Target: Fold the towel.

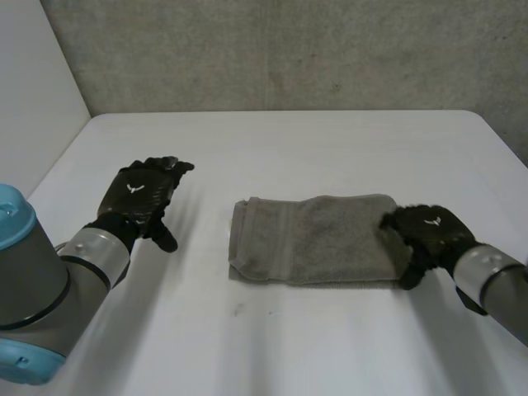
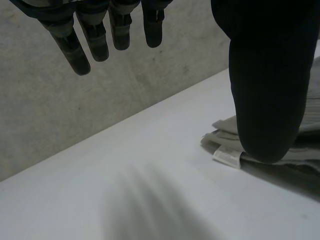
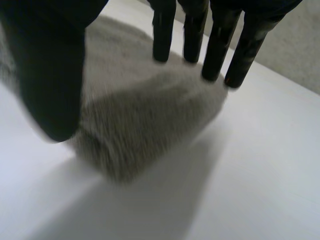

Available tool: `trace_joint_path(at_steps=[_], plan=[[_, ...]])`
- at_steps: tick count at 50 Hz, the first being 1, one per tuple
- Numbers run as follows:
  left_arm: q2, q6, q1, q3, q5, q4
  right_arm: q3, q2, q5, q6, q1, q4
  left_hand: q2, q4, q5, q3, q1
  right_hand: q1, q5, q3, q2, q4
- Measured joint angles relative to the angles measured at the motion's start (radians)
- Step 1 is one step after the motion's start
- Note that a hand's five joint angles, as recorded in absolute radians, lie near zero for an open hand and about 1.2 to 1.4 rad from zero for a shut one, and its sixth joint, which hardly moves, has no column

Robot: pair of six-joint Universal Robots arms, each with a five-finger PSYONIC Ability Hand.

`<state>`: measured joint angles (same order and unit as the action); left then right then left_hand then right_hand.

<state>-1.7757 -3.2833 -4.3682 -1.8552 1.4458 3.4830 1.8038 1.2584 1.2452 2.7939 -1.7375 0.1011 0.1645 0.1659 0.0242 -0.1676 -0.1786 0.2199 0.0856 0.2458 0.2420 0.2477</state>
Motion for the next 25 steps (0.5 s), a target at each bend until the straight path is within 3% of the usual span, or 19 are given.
trace_joint_path(at_steps=[1, 2, 4, 5, 6, 8, 17, 25], plan=[[0.000, 0.000, 0.018, 0.004, 0.001, 0.000, 0.075, 0.010, -0.054, -0.029, 0.074, 0.044, 0.000, 0.000, 0.000, 0.000, 0.000, 0.167, 0.186, 0.210, 0.206, 0.198], [-0.001, 0.000, 0.024, 0.006, 0.001, 0.001, 0.096, 0.011, -0.072, -0.038, 0.095, 0.063, 0.000, 0.000, 0.000, 0.000, 0.000, 0.167, 0.186, 0.210, 0.206, 0.198], [-0.001, 0.001, 0.031, 0.007, 0.002, 0.001, 0.121, 0.009, -0.095, -0.048, 0.120, 0.090, 0.000, 0.000, 0.000, 0.000, 0.000, 0.432, 0.452, 0.489, 0.516, 0.486], [-0.001, 0.001, 0.036, 0.007, 0.002, 0.001, 0.130, 0.007, -0.104, -0.053, 0.129, 0.104, 0.000, 0.000, 0.000, 0.000, 0.000, 0.432, 0.452, 0.489, 0.516, 0.486], [-0.002, 0.001, 0.039, 0.008, 0.003, 0.001, 0.137, 0.003, -0.113, -0.056, 0.138, 0.119, 0.000, 0.000, 0.000, 0.000, 0.000, 0.655, 0.698, 0.748, 0.762, 0.745], [-0.002, 0.001, 0.048, 0.007, 0.003, 0.000, 0.140, -0.012, -0.128, -0.063, 0.150, 0.155, 0.000, 0.000, 0.000, 0.000, 0.000, 0.761, 0.855, 0.900, 0.911, 0.901], [0.015, 0.007, 0.063, 0.007, 0.004, -0.023, 0.027, -0.053, -0.092, -0.054, 0.097, 0.193, 0.000, 0.000, 0.000, 0.000, 0.000, 0.763, 0.882, 0.938, 0.931, 0.944], [0.056, 0.049, 0.058, 0.047, 0.006, -0.114, -0.136, -0.069, 0.026, -0.007, -0.156, 0.179, 0.000, 0.000, 0.000, 0.000, 0.000, 0.763, 0.890, 0.938, 0.931, 0.945]])
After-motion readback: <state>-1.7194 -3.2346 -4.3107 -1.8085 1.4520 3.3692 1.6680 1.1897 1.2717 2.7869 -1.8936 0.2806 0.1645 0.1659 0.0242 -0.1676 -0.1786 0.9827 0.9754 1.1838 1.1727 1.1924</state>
